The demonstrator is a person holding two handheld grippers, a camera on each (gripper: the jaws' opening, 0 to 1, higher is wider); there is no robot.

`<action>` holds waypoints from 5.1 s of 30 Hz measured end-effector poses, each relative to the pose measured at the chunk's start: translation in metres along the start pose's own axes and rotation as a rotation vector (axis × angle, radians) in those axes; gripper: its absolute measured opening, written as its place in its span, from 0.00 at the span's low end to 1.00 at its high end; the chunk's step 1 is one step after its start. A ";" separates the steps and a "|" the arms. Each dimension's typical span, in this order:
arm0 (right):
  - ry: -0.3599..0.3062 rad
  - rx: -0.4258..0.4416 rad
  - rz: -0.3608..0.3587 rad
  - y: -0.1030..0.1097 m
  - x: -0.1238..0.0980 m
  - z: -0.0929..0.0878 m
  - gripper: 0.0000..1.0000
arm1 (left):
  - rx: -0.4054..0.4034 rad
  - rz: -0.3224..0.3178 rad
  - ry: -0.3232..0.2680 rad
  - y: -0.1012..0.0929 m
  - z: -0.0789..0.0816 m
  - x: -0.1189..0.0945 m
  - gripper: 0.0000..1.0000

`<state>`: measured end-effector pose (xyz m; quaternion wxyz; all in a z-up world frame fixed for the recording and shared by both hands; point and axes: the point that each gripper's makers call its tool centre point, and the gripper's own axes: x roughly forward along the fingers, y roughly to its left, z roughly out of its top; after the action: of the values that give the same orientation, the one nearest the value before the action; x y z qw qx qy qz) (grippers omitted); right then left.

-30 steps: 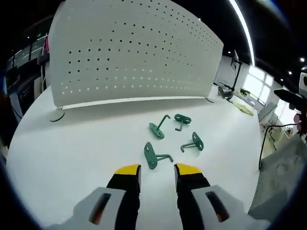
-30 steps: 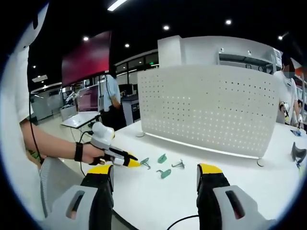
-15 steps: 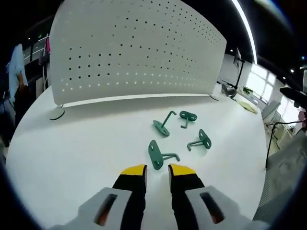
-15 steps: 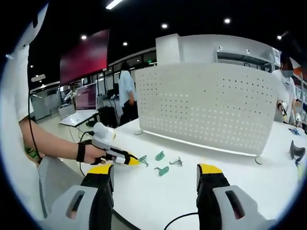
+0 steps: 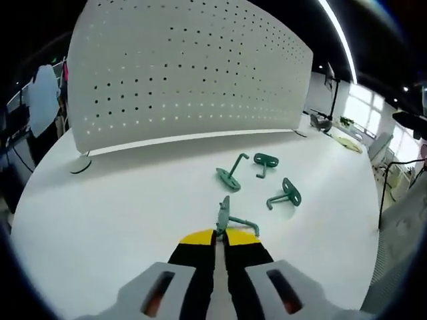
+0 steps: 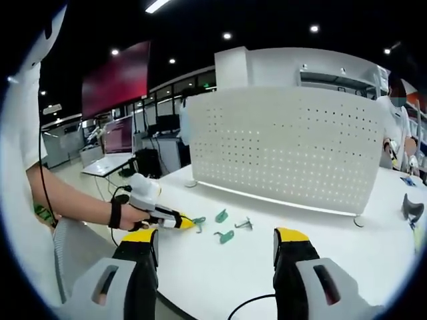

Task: Insert the hook assembly into the mounting plate slot until the hook locks in place.

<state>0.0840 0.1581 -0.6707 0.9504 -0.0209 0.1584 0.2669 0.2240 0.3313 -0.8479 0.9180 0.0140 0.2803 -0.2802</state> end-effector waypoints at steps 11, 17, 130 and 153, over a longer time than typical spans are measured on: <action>0.005 -0.009 0.016 0.003 0.003 0.001 0.71 | 0.018 -0.027 -0.012 -0.002 0.005 -0.001 0.02; 0.005 -0.017 0.032 0.005 0.005 0.003 0.71 | -0.008 -0.028 -0.016 -0.003 0.010 -0.004 0.02; -0.063 -0.198 0.357 0.068 0.034 0.032 0.10 | -0.035 -0.234 -0.036 -0.154 0.122 -0.152 0.01; 0.027 -0.164 0.323 0.067 0.044 0.021 0.01 | -0.064 -0.213 -0.071 -0.162 0.125 -0.157 0.01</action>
<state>0.0915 0.2404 -0.6615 0.8882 -0.0760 0.1502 0.4276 0.0954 0.2508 -0.6390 0.8924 -0.0552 0.2563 -0.3672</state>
